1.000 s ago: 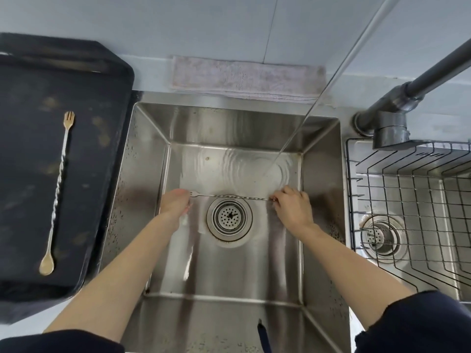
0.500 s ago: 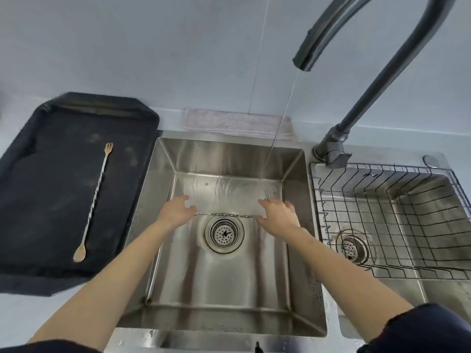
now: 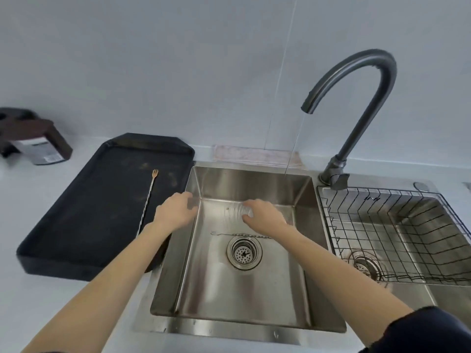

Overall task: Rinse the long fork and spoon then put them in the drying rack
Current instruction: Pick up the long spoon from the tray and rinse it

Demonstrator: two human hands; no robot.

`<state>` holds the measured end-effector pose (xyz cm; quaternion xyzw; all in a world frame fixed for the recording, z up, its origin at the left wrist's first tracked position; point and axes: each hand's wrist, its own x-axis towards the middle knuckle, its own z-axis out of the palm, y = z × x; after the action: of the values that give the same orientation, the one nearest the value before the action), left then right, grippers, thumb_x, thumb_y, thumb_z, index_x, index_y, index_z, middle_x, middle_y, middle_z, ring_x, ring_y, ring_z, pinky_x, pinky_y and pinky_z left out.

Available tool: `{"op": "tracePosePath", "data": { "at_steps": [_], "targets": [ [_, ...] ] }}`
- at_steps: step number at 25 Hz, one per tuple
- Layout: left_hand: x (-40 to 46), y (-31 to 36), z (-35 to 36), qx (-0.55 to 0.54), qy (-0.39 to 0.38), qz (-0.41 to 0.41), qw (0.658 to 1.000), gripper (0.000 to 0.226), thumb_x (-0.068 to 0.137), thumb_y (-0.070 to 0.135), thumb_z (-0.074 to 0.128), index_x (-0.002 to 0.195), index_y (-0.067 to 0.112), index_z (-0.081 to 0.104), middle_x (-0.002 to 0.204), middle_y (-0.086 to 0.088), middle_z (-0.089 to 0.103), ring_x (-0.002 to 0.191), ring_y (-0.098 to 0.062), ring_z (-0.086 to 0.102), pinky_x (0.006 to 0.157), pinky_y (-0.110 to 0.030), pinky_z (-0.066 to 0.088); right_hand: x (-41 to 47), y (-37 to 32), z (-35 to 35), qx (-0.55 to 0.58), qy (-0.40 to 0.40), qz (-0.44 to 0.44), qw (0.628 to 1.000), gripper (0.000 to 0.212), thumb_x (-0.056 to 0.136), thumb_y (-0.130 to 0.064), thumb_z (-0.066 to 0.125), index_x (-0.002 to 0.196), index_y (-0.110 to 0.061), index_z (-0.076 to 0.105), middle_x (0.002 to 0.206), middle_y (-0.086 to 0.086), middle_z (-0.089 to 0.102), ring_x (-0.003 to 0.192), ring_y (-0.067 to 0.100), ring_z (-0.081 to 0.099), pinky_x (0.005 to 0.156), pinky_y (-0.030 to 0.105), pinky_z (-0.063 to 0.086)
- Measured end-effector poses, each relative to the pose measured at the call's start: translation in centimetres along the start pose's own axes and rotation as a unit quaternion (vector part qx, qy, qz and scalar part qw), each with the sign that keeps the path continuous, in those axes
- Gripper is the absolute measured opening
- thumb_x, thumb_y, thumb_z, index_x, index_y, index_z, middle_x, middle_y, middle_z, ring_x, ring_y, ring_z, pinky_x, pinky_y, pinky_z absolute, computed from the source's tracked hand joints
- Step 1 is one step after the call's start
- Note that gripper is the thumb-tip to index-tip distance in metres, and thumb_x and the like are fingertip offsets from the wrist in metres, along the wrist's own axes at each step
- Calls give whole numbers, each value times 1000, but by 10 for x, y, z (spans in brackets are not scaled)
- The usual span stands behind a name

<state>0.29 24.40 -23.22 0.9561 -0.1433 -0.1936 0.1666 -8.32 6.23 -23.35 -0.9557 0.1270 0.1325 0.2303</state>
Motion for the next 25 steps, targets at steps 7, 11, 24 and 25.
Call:
{"op": "tracePosePath", "data": {
  "at_steps": [7, 11, 24, 25],
  "targets": [
    [8, -66, -25, 23, 32, -41, 998, 38, 92, 19, 47, 129, 9, 46, 128, -15, 55, 110, -28, 59, 94, -40, 50, 23, -79, 22, 79, -1, -40, 996, 37, 91, -15, 45, 127, -13, 54, 127, 10, 61, 116, 30, 55, 95, 38, 47],
    [16, -93, -27, 84, 12, -72, 994, 34, 90, 27, 51, 119, 10, 52, 116, -12, 59, 102, -27, 60, 89, -40, 52, 43, -116, 35, 136, -25, -36, 990, 36, 91, -10, 42, 123, -9, 58, 122, 12, 64, 115, 29, 57, 97, 34, 46],
    [40, -122, -7, -11, 0, -152, 988, 25, 88, 23, 53, 105, 6, 59, 110, -17, 63, 101, -35, 59, 77, -35, 47, 104, -167, 101, 324, -132, 59, 935, 39, 92, -11, 43, 130, -6, 50, 129, 16, 60, 121, 28, 55, 107, 32, 42],
    [41, -123, -8, -24, 1, -148, 989, 24, 87, 22, 54, 104, 6, 60, 109, -17, 64, 101, -34, 60, 78, -36, 48, 105, -169, 103, 341, -133, 65, 928, 38, 93, -9, 42, 129, -3, 49, 128, 17, 60, 118, 29, 57, 105, 36, 45]
  ]
}}
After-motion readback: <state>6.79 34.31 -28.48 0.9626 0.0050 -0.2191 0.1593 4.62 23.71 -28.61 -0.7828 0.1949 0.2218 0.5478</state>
